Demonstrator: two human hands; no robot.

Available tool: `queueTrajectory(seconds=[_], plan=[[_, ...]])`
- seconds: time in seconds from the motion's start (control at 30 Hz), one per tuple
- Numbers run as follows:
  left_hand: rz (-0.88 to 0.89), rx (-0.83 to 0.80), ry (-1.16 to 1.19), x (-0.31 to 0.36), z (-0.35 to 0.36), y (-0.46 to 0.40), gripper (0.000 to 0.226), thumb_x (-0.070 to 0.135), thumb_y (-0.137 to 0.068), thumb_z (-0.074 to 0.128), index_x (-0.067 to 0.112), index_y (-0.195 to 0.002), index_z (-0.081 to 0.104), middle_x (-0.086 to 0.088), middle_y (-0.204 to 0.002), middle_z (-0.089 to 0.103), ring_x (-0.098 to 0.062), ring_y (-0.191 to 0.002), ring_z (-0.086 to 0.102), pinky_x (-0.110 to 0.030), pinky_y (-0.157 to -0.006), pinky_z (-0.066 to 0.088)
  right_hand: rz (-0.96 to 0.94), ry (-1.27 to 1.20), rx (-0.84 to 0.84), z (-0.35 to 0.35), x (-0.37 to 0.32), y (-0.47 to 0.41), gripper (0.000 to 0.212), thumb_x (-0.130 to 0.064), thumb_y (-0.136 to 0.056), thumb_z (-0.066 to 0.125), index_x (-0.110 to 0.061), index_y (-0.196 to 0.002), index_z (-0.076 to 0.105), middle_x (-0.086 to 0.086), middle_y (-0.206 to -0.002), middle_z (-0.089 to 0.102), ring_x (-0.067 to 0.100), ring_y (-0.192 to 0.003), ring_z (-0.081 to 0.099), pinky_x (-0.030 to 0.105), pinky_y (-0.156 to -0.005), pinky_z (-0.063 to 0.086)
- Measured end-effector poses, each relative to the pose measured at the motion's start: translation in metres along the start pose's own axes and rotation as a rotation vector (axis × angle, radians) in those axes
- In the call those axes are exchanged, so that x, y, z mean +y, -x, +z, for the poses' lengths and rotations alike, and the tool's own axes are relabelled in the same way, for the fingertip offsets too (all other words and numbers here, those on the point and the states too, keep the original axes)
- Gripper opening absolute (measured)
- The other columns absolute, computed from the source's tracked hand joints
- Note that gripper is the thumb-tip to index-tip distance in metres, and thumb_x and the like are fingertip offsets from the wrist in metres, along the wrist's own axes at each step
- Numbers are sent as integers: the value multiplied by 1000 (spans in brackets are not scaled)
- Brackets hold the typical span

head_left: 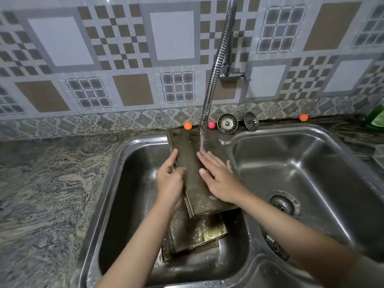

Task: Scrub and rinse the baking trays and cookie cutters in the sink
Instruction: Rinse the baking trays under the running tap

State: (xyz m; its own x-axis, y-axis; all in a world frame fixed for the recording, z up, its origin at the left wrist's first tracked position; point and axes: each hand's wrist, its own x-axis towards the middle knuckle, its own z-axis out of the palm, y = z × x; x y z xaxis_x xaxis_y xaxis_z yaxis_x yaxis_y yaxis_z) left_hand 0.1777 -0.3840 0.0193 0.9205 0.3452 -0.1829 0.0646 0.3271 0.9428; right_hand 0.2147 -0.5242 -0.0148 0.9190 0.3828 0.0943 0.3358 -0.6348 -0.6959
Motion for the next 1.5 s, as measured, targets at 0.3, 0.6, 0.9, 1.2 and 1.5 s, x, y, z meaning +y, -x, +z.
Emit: queueTrajectory(seconds=[0.3,0.6,0.9,1.2,1.5], plan=[[-163,-82,285,-6,15,3,65,-21,-83,36,15,-136,49,-13,-116,66,-27,-101,63,-40,-90,50,-22,332,-51,-13,-25,-28,56,-42,-100,23,-24,-151,9,-9,-159,-4,14,-146,-5,53,-112,-10],[-205,-72,367,6,-3,-5,65,-18,-82,32,17,-134,49,-17,-112,66,-26,-86,65,-41,-84,53,189,452,-16,-50,21,-32,61,-49,-99,19,-23,-151,0,-2,-157,-19,16,-144,-18,62,-108,-12],[-204,-87,403,7,-5,-10,63,-18,-82,30,12,-135,48,-17,-127,59,-23,-99,65,-33,-87,53,-201,417,-70,-10,-8,11,58,-45,-98,17,-31,-151,-1,-16,-156,-13,2,-142,-18,41,-114,-14],[-310,-222,349,-10,20,-1,66,-17,-78,31,13,-133,51,-17,-116,67,-28,-92,68,-37,-81,57,95,534,20,-40,-11,-54,57,-44,-100,19,-18,-151,15,-2,-160,-6,18,-146,-12,61,-109,-12],[-246,-58,470,10,-26,-32,68,-13,-80,30,19,-138,45,-11,-122,64,-28,-111,62,-40,-92,51,-62,519,-88,-29,14,13,59,-59,-93,11,-42,-146,-8,-10,-154,-24,12,-142,-22,57,-112,-11]])
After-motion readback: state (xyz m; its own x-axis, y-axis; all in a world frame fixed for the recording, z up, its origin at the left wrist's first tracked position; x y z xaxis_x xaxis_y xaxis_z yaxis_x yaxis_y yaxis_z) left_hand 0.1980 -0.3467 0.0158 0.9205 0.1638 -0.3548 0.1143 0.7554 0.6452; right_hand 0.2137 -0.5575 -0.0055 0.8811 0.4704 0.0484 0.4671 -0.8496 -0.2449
